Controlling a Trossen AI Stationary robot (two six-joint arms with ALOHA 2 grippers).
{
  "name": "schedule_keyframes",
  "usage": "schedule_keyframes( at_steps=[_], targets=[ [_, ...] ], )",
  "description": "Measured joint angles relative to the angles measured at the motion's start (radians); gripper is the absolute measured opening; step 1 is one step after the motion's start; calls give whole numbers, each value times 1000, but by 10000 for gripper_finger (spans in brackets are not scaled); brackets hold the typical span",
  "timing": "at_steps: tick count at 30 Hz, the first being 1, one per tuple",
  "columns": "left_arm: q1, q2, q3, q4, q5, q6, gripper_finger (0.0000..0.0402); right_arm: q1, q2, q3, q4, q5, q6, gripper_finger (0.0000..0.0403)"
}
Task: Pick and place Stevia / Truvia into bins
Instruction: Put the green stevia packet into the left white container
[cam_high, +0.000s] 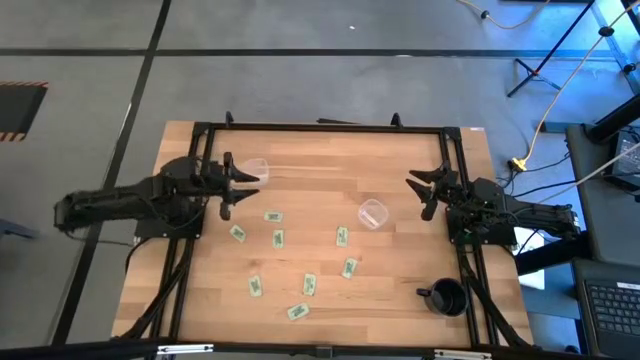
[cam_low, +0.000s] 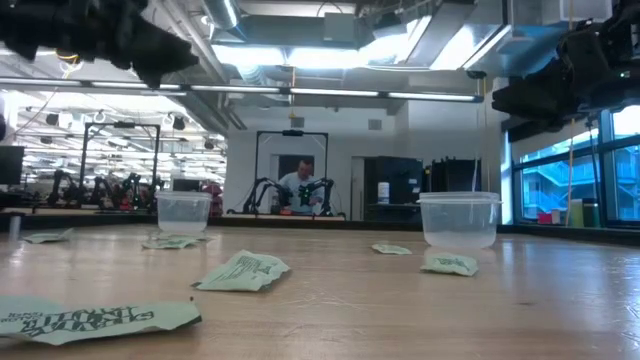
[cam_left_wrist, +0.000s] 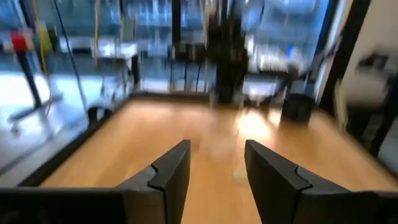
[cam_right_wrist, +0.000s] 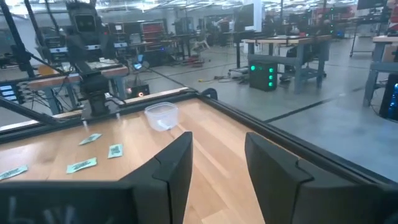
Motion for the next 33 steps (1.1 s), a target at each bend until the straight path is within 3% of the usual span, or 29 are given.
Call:
schedule_keyframes(
  at_steps=[3,7,14,26,29,33],
  targets=[
    [-92,131,130,-163,-123,35,148,0,0,0,0,2,-9,152],
    [-195,291,298,-394,-273,-87,149,0,0,0,-1,2,-16,152],
    [-356,579,503,-723,-399,-279,146,0,0,0,-21,1,-21,152],
    [-459,1087,731,-1115,-258,-736,145,0,0,0,-38,0,-21,152],
    [-454,1181,757,-1227,-212,-883,145,0,0,0,-39,0,-22,152],
    [-436,1253,758,-1242,-150,-1040,145,0,0,0,-39,0,-22,152]
  ],
)
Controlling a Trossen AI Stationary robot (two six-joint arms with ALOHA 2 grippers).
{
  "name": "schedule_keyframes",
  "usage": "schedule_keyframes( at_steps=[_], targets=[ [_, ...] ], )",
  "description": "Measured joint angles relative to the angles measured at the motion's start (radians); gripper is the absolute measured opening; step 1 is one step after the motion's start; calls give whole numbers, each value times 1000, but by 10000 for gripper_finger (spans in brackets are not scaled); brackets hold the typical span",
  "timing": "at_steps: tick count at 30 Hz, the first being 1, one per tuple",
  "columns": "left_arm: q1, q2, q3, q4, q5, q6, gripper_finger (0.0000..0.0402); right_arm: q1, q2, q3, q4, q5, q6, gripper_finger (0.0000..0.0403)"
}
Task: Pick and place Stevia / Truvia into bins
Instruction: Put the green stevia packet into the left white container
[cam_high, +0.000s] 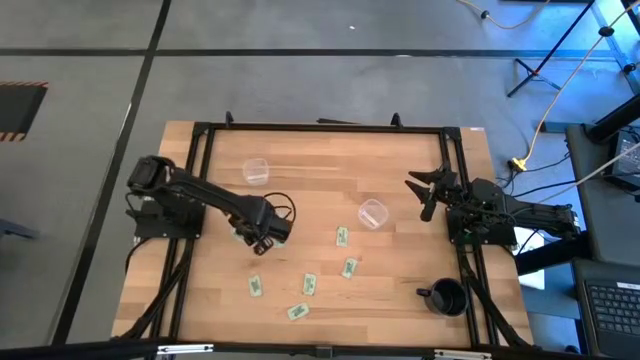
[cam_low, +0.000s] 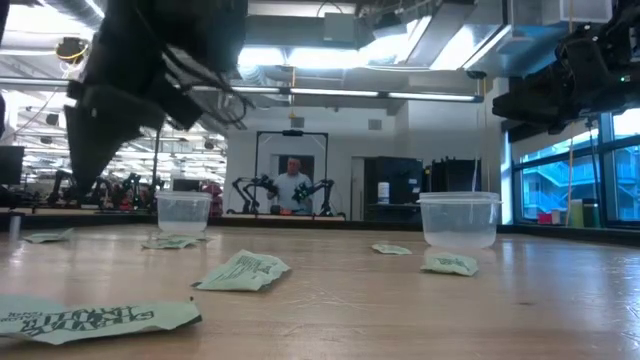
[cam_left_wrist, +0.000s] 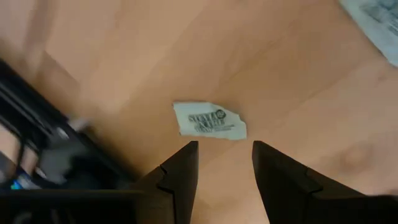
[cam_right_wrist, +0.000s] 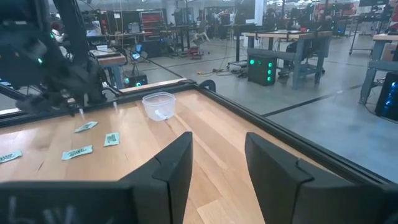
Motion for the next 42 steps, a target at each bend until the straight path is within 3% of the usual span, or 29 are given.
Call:
schedule_keyframes(
  at_steps=[6,14,20,42],
  targets=[
    [15,58,0,2,57,-150,145,0,0,0,-2,0,0,152],
    [24,99,0,12,54,-271,145,0,0,0,-8,0,0,152],
    [24,103,0,91,45,-286,145,0,0,0,-12,0,0,152],
    [24,104,-56,105,45,-351,145,0,0,0,-27,0,-1,152]
  ],
)
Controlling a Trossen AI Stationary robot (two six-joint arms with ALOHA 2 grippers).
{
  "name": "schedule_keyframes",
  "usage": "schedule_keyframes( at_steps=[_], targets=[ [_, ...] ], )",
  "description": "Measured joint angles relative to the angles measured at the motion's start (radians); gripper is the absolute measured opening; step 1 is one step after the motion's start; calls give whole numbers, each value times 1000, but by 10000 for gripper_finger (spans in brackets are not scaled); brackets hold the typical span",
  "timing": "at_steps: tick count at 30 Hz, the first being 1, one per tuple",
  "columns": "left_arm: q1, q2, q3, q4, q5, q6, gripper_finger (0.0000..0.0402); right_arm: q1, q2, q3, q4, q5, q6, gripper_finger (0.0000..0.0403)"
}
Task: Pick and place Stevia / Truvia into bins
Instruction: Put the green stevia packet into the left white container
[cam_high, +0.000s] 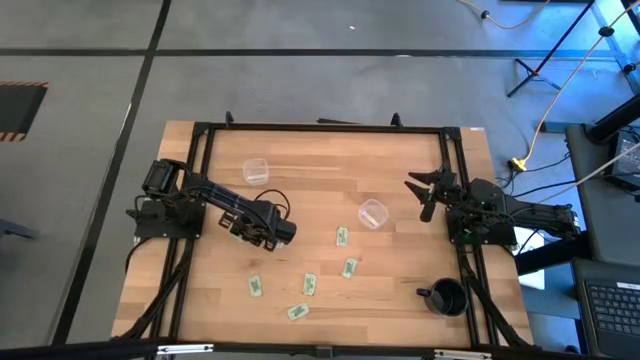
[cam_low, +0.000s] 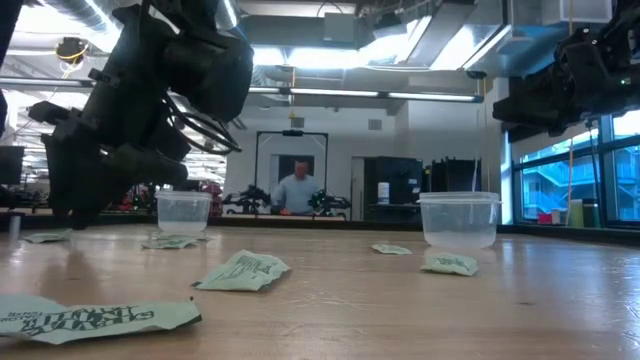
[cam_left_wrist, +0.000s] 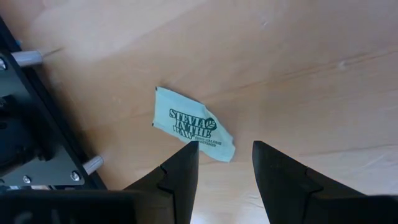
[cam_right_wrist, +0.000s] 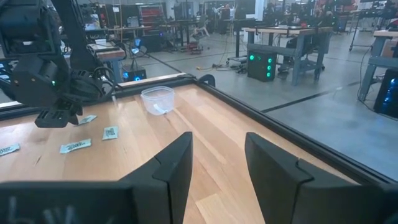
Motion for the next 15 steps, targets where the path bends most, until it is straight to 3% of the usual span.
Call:
schedule_keyframes(
  at_steps=[15],
  targets=[
    [3,92,6,-7,26,37,145,0,0,0,0,0,1,152]
  ],
)
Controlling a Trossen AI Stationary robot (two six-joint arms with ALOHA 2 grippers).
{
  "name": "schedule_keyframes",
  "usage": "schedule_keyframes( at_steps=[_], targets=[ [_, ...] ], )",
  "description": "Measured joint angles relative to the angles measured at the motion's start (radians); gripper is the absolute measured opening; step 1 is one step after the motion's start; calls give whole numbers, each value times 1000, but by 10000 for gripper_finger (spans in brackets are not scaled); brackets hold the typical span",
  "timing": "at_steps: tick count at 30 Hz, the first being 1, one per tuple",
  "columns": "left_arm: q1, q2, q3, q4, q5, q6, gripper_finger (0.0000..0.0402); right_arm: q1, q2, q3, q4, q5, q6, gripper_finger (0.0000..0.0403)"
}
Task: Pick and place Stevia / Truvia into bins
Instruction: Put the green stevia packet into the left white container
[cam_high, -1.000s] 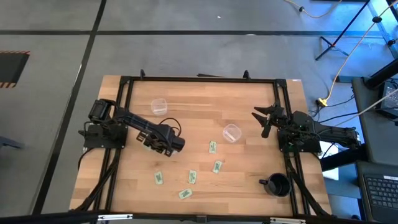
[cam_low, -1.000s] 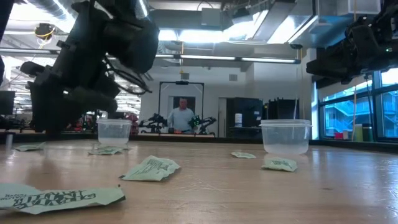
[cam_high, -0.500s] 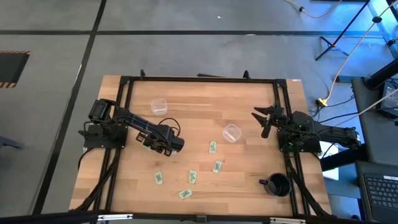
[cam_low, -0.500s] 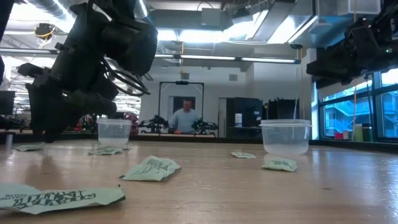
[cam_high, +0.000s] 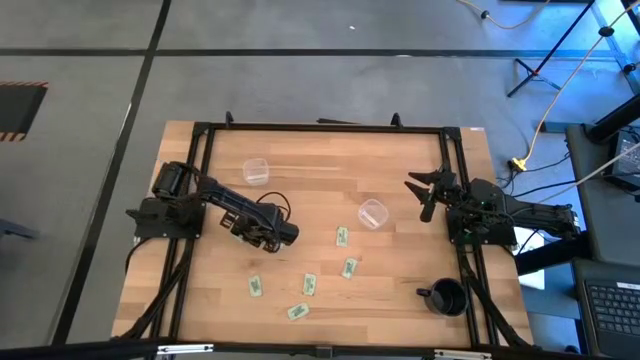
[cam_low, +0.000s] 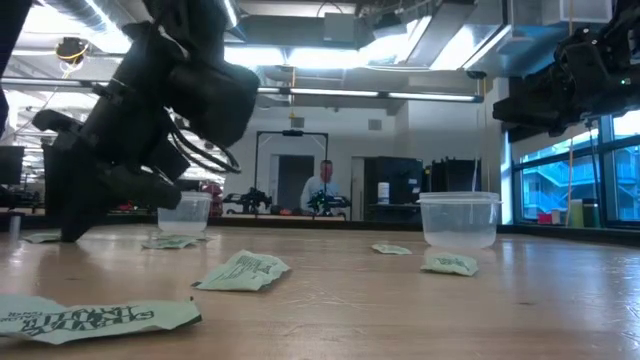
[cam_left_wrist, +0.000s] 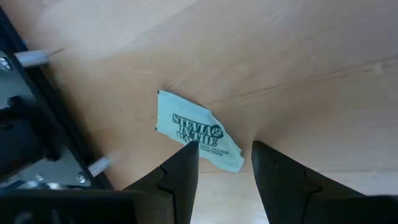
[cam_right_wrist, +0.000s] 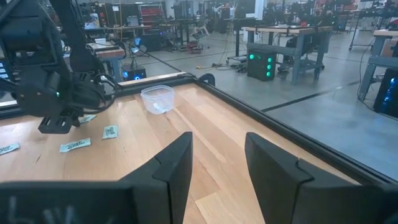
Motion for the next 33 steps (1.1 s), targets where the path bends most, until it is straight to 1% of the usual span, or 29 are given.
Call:
schedule_keyframes(
  at_steps=[3,6,9,13,16,26,33],
  targets=[
    [7,15,1,-3,12,20,140,0,0,0,0,0,0,152],
    [16,15,0,-3,21,31,126,0,0,0,-1,0,1,152],
    [17,12,-2,4,22,61,103,0,0,0,-1,0,3,152],
    [16,13,-3,11,20,65,71,0,0,0,-1,0,2,152],
    [16,13,-3,13,13,65,55,0,0,0,-1,0,1,152],
    [16,14,-4,16,3,66,25,0,0,0,-2,0,3,152],
    [16,15,-3,11,-1,174,3,0,0,0,-2,0,3,152]
  ],
)
